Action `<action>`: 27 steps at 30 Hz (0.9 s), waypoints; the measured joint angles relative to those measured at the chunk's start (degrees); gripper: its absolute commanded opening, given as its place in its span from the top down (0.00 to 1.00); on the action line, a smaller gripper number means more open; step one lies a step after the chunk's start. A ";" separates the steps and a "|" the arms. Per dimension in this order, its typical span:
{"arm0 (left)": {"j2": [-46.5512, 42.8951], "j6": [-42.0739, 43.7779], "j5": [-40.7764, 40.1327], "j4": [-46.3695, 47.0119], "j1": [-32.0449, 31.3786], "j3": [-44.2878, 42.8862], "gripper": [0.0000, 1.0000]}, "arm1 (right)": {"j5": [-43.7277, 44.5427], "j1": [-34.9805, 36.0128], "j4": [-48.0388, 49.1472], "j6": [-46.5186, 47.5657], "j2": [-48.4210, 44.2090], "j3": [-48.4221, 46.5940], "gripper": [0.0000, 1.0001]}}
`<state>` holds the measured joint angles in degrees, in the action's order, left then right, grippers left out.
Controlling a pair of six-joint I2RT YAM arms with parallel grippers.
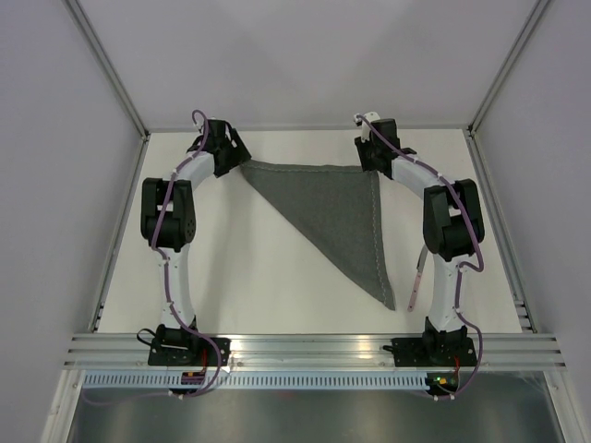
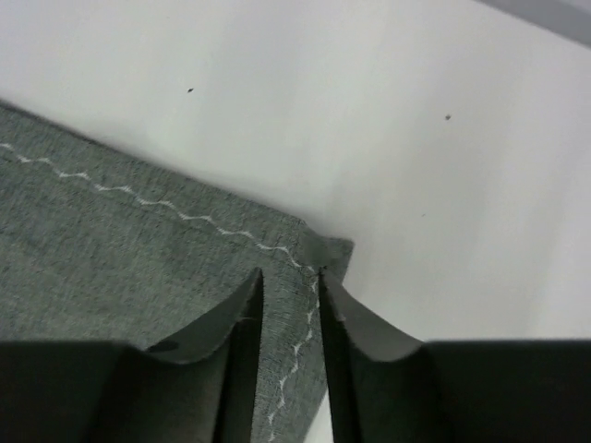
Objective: Fold the napkin, place the utensils inside, and roll it up
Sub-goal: Fold the napkin at the center of the board.
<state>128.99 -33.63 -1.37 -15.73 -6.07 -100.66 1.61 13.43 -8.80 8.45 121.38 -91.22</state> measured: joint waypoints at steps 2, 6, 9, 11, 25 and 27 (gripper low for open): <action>-0.24 0.00 0.37 0.09 0.00 0.85 0.12 | 0.00 -0.52 0.02 0.35 0.48 -1.20 0.54; -1.46 0.00 1.51 0.48 0.00 2.73 0.12 | 0.24 -1.09 -0.13 0.83 0.63 -2.12 0.51; -3.32 0.02 2.10 1.79 0.00 4.66 0.11 | 0.50 -1.11 -0.26 0.85 0.63 -2.36 0.50; -4.87 0.02 2.84 2.95 0.00 6.16 0.11 | 0.63 -1.11 -0.46 0.85 0.63 -2.36 0.50; -8.11 0.00 4.46 5.09 0.00 8.09 0.33 | -5.92 -1.07 -8.44 2.49 -13.92 8.87 0.80; -7.52 0.02 4.26 5.25 0.00 8.00 0.38 | -8.09 -1.07 -9.73 2.95 -17.84 11.69 0.82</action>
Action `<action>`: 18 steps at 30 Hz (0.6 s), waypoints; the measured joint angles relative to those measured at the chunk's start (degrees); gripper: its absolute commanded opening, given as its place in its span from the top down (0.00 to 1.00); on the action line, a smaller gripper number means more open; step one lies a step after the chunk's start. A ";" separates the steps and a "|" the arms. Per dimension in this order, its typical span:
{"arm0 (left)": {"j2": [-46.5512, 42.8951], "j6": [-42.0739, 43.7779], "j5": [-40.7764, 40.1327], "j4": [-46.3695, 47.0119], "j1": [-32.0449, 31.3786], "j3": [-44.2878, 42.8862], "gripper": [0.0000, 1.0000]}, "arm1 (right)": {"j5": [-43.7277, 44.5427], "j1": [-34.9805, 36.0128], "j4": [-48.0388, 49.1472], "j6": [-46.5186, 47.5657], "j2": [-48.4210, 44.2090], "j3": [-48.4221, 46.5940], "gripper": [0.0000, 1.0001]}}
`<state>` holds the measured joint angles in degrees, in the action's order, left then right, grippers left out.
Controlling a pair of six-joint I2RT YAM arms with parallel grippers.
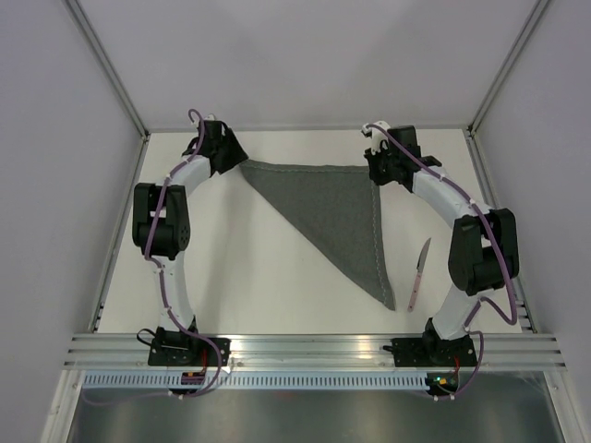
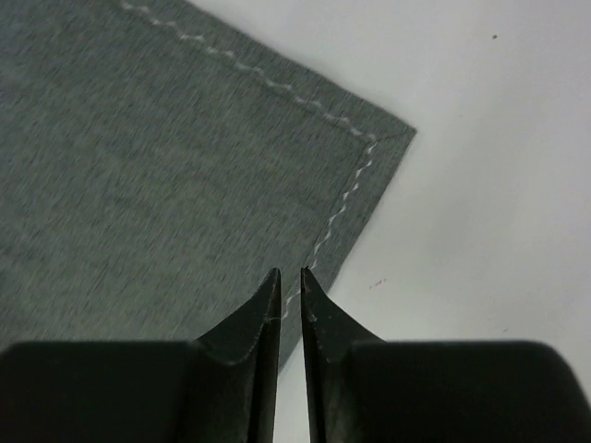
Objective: Fold the napkin, place the utensils inside, and roll it up
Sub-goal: Fold the napkin at the center of the board.
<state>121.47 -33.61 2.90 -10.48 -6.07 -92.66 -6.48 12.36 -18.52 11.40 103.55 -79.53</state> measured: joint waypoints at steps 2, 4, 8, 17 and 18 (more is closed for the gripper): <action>1.01 -0.02 -0.94 -0.13 0.00 -0.11 0.39 | -2.40 0.00 -0.83 0.46 -2.62 2.38 0.84; 2.25 -0.04 -1.97 -0.48 0.00 -0.39 0.40 | -4.35 0.00 -1.70 1.05 -3.80 4.59 0.87; 5.31 -0.04 -4.44 -2.56 0.00 -2.47 0.42 | -6.25 0.00 -4.42 3.06 -3.80 8.70 0.90; 8.94 -0.07 -7.74 -6.14 0.00 -6.78 0.43 | -5.18 0.00 -10.19 7.54 -7.58 13.62 0.90; 9.22 -0.07 -8.11 -6.43 0.00 -7.21 0.43 | -4.68 -0.02 -10.64 7.87 -8.59 13.86 0.89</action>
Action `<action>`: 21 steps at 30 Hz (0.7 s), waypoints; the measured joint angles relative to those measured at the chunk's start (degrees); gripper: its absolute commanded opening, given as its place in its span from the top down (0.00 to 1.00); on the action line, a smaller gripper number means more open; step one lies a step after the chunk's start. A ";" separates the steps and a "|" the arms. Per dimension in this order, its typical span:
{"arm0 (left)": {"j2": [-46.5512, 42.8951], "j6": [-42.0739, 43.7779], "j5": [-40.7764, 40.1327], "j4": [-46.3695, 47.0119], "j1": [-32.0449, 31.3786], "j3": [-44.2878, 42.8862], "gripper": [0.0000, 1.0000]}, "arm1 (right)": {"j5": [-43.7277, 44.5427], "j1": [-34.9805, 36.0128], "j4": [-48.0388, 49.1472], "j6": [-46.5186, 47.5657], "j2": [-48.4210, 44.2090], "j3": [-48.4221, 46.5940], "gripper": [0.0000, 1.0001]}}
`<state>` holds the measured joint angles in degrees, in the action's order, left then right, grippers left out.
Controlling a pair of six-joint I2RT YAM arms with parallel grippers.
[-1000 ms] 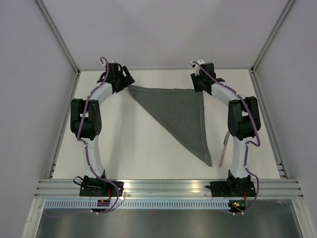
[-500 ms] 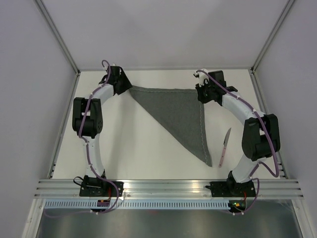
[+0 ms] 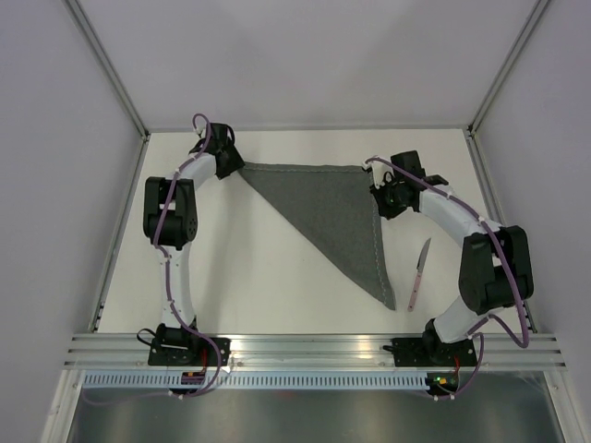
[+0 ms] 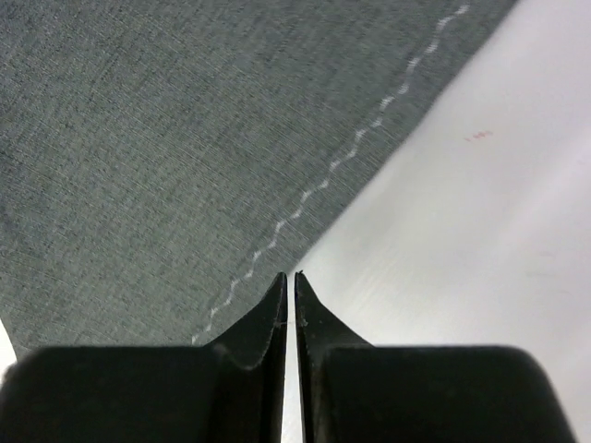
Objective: Fold the napkin, place the utensils inside, and roll it up
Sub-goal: Fold the napkin at the center of the board, then pick up the knife at the center of the board.
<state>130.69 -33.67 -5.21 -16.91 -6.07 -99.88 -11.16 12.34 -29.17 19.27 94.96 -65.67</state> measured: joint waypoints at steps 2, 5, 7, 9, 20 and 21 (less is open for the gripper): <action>0.33 -0.02 -0.70 -0.98 -0.02 -0.98 0.43 | 1.20 -0.22 -1.11 0.61 -2.89 0.61 0.89; 1.09 -0.04 -1.22 -2.29 0.00 -2.80 0.42 | 2.03 -1.51 -3.17 2.23 -6.84 1.38 0.87; 1.40 -0.07 -1.73 -3.13 0.00 -3.37 0.42 | 2.08 -3.13 -4.70 3.37 -8.55 2.19 0.86; 1.42 -0.20 -1.86 -3.76 0.00 -3.43 0.39 | 2.05 -5.33 -6.82 5.01 -9.46 3.39 0.84; 1.05 -0.83 -0.74 -1.27 0.00 -2.60 0.24 | -0.15 -17.92 -19.96 17.35 -9.62 9.14 0.50; 1.05 -0.83 -0.42 -1.09 0.00 -2.58 0.24 | -0.72 -18.25 -21.14 18.60 -9.62 9.35 0.45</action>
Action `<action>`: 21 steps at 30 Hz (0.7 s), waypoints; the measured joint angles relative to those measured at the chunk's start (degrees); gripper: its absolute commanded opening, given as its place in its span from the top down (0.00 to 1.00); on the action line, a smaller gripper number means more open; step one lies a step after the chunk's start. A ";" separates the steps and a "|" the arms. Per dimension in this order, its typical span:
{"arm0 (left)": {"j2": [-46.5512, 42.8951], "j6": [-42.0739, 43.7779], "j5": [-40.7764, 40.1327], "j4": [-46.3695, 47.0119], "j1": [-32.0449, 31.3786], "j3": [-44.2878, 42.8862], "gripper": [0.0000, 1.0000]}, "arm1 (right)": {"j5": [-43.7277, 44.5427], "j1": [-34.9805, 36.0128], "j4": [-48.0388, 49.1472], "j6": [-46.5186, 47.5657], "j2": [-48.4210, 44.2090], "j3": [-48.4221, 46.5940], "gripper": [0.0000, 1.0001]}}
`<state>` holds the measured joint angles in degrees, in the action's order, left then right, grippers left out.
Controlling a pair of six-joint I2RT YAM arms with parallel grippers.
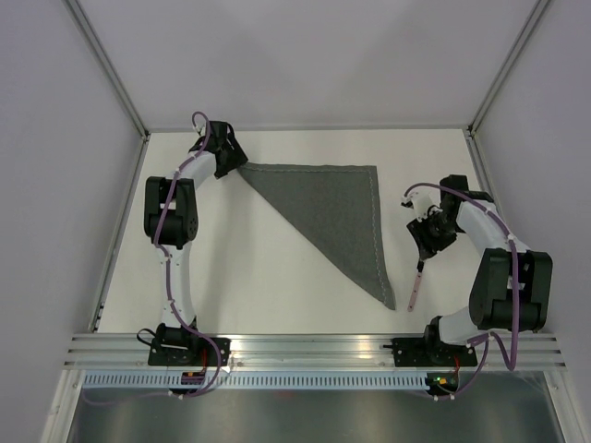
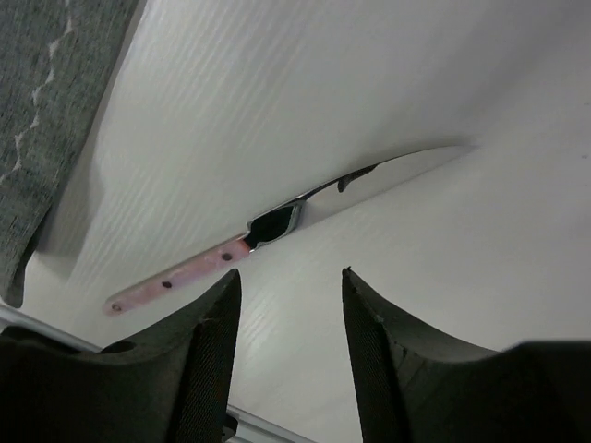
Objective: Fold the napkin, place the utensils inside, and roll it up
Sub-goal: Pick up the knife at the center of the board.
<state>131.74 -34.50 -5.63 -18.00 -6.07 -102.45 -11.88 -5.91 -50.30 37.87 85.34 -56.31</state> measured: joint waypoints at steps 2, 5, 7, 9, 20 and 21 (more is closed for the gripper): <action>-0.09 0.00 0.79 0.55 0.00 0.00 0.24 | -0.79 -0.11 -2.25 2.05 0.00 0.37 0.41; -0.35 0.02 1.75 1.07 0.00 0.00 0.23 | -2.10 -0.09 -5.49 4.48 0.39 0.92 0.36; -0.63 0.02 2.19 1.42 0.00 0.00 0.22 | -2.75 -0.11 -6.69 5.60 1.53 1.42 0.35; -1.14 0.02 2.78 1.77 0.00 0.00 0.22 | -2.91 -0.11 -7.37 6.12 3.23 2.27 0.35; -4.52 0.07 3.89 2.78 0.00 -0.13 0.21 | -3.26 -0.11 -7.78 3.61 9.99 2.93 0.36; -4.96 0.07 4.20 2.78 0.00 -0.13 0.21 | -3.19 -0.11 -7.78 3.17 10.21 2.78 0.38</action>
<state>126.78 -34.44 -1.43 -15.22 -6.07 -102.59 -15.07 -6.02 -58.08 41.04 95.55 -53.54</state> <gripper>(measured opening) 0.788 0.643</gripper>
